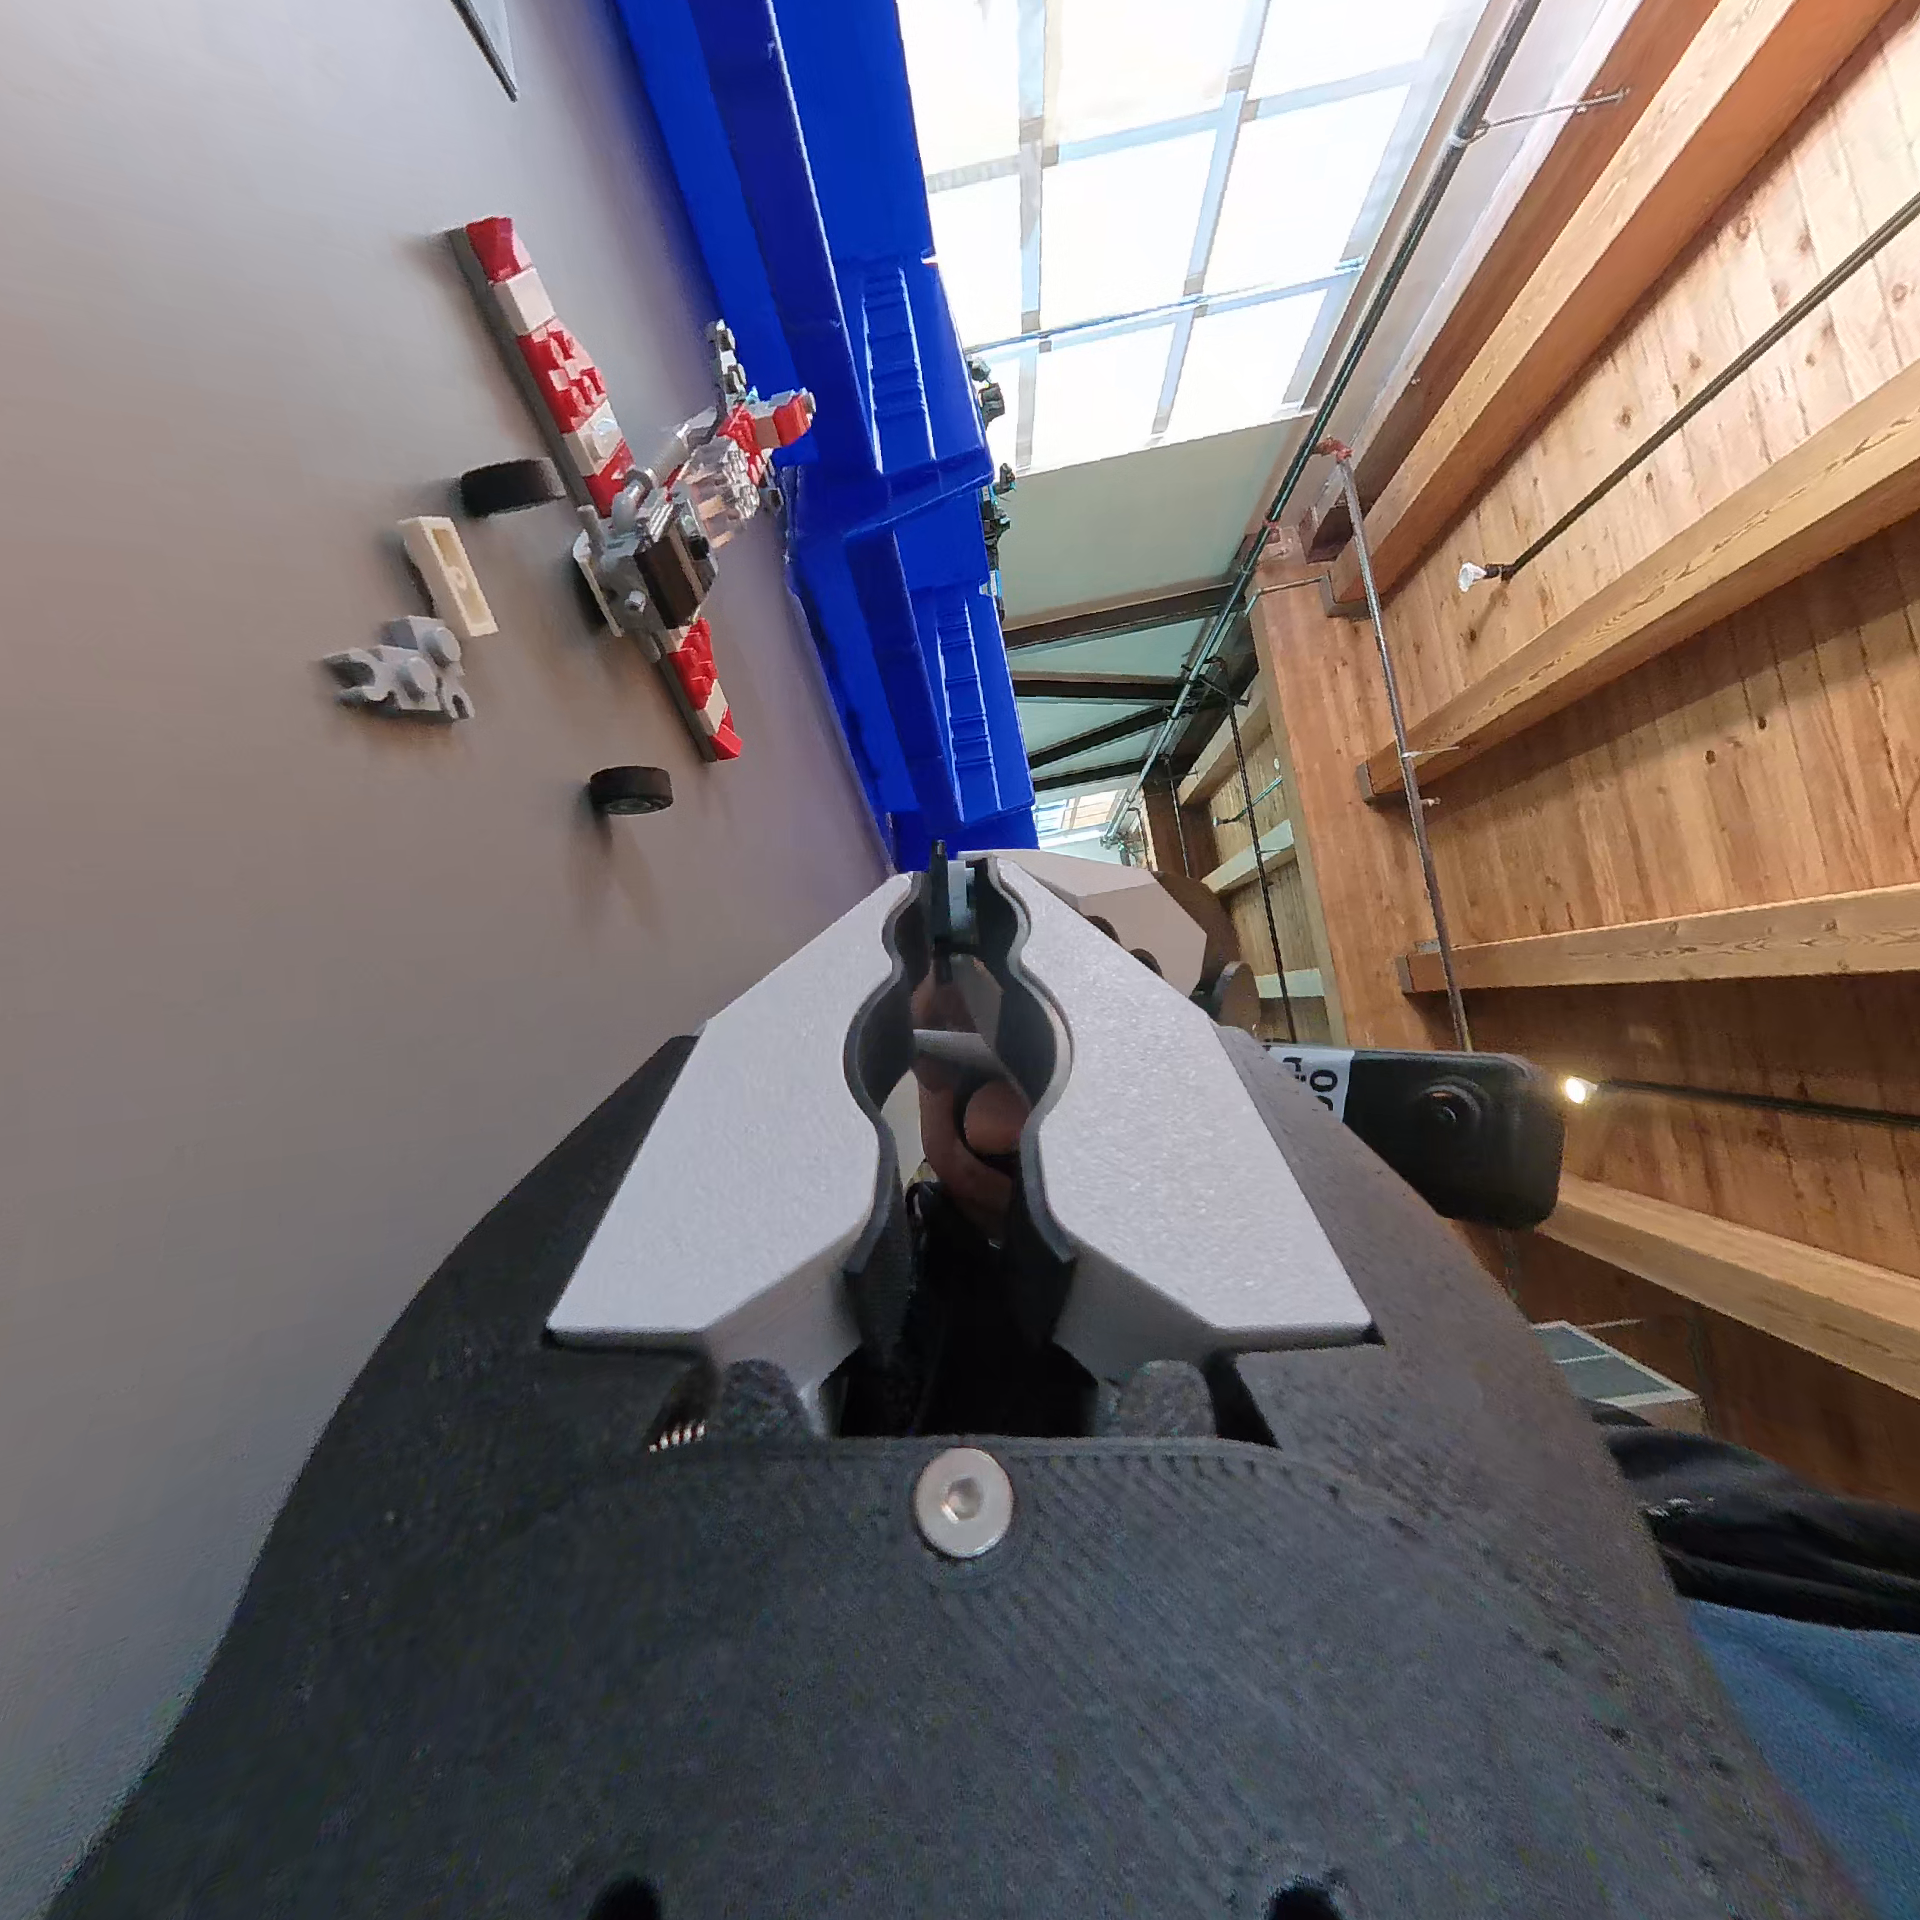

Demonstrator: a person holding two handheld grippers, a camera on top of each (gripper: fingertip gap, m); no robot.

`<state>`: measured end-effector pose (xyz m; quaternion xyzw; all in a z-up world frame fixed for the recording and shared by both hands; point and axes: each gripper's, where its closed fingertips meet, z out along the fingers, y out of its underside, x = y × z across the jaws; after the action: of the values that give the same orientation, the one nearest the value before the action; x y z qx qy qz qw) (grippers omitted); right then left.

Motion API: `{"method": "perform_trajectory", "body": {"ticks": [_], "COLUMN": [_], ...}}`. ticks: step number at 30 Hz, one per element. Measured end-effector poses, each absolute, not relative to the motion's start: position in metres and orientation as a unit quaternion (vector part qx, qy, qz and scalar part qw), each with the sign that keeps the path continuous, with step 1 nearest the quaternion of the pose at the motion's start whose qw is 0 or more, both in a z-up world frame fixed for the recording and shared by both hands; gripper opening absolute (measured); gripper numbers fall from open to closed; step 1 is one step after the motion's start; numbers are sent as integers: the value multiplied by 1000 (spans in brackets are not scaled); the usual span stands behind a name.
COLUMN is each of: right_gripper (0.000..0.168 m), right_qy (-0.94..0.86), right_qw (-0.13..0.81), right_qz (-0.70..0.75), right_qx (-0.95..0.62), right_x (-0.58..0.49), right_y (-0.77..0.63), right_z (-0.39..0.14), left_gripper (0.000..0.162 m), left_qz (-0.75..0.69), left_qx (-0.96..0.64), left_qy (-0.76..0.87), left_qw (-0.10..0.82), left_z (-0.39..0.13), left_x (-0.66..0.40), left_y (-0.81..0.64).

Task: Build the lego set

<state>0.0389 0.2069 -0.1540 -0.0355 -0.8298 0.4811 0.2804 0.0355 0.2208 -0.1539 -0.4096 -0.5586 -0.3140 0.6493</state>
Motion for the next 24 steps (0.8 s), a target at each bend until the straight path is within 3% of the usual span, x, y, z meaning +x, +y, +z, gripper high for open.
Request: {"method": "perform_trajectory", "body": {"ticks": [24], "right_gripper": [18], "right_qy": [-827], "right_qw": [278], "right_qz": [488], "right_qx": [-36], "right_x": [40], "right_y": [209], "right_z": [-152], "left_gripper": [10], "left_qz": [-328], "left_qx": [-401], "left_qy": [-547], "left_qw": [658], "left_z": [-148], "left_x": [36], "left_y": [220]}}
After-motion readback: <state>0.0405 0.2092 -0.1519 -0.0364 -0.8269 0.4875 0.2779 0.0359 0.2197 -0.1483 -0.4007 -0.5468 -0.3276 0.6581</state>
